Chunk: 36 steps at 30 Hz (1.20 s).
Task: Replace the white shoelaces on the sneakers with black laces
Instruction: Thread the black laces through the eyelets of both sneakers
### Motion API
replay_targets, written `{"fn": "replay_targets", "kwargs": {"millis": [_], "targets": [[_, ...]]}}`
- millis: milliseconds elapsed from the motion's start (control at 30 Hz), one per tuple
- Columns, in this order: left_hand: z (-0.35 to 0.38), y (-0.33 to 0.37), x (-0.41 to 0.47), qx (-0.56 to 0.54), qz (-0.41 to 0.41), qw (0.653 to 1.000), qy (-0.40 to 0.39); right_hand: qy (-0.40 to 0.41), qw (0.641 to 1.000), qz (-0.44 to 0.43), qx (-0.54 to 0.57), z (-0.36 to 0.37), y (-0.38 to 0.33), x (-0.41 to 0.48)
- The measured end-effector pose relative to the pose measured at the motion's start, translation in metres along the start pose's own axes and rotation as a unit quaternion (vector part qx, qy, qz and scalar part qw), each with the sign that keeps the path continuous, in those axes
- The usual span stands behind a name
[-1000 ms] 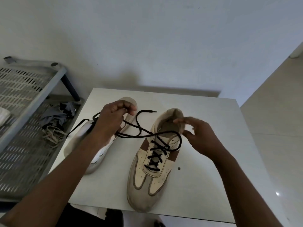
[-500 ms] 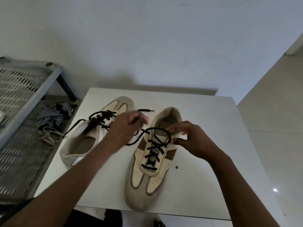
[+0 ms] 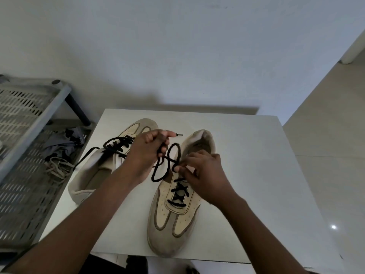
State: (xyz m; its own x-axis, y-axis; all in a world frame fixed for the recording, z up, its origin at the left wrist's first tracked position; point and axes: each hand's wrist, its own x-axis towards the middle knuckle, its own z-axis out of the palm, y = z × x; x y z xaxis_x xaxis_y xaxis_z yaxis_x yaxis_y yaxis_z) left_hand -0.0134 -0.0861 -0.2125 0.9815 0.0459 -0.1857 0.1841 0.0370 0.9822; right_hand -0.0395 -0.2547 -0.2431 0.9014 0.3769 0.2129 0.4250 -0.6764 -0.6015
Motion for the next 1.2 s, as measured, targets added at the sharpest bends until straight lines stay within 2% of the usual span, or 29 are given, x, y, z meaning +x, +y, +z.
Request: {"fn": "replay_targets", "kwargs": {"millis": [67, 167, 267, 333, 533, 600, 667, 800, 933, 1067, 1200], "targets": [[-0.007, 0.003, 0.004, -0.035, -0.023, 0.999, -0.018, 0.013, 0.999, 0.015, -0.031, 0.008, -0.005, -0.002], [-0.009, 0.003, 0.004, -0.05, -0.044, 0.995, -0.067, 0.064, 0.997, 0.042, 0.025, 0.008, -0.009, -0.003], [-0.003, 0.0, -0.001, -0.004, -0.018, 0.995, -0.103, 0.118, 0.984, 0.062, 0.116, 0.001, -0.011, -0.001], [0.001, 0.001, -0.005, 0.036, 0.008, 0.993, -0.116, 0.137, 0.979, 0.062, 0.136, -0.001, -0.01, 0.002], [0.006, -0.002, -0.009, 0.089, 0.073, 0.992, -0.055, 0.129, 0.977, 0.098, 0.138, -0.001, 0.001, 0.005], [0.008, -0.002, -0.01, 0.082, 0.082, 0.993, -0.037, 0.106, 0.979, 0.106, 0.14, -0.011, 0.008, 0.007], [0.012, -0.001, -0.012, 0.084, 0.103, 0.991, -0.013, 0.044, 0.984, 0.118, 0.126, -0.026, 0.019, 0.008], [0.023, -0.009, -0.02, 0.176, 0.165, 0.97, -0.002, -0.091, 0.983, 0.128, 0.09, -0.046, 0.034, 0.001], [0.033, -0.021, -0.026, 0.254, 0.188, 0.948, -0.037, -0.09, 0.985, 0.109, 0.099, -0.04, 0.038, 0.0], [0.031, -0.032, -0.023, 0.384, 0.217, 0.897, -0.024, -0.084, 0.983, 0.121, 0.111, -0.037, 0.041, 0.001], [0.032, -0.036, -0.024, 0.431, 0.246, 0.868, 0.006, -0.08, 0.982, 0.128, 0.112, -0.035, 0.042, 0.0]]}}
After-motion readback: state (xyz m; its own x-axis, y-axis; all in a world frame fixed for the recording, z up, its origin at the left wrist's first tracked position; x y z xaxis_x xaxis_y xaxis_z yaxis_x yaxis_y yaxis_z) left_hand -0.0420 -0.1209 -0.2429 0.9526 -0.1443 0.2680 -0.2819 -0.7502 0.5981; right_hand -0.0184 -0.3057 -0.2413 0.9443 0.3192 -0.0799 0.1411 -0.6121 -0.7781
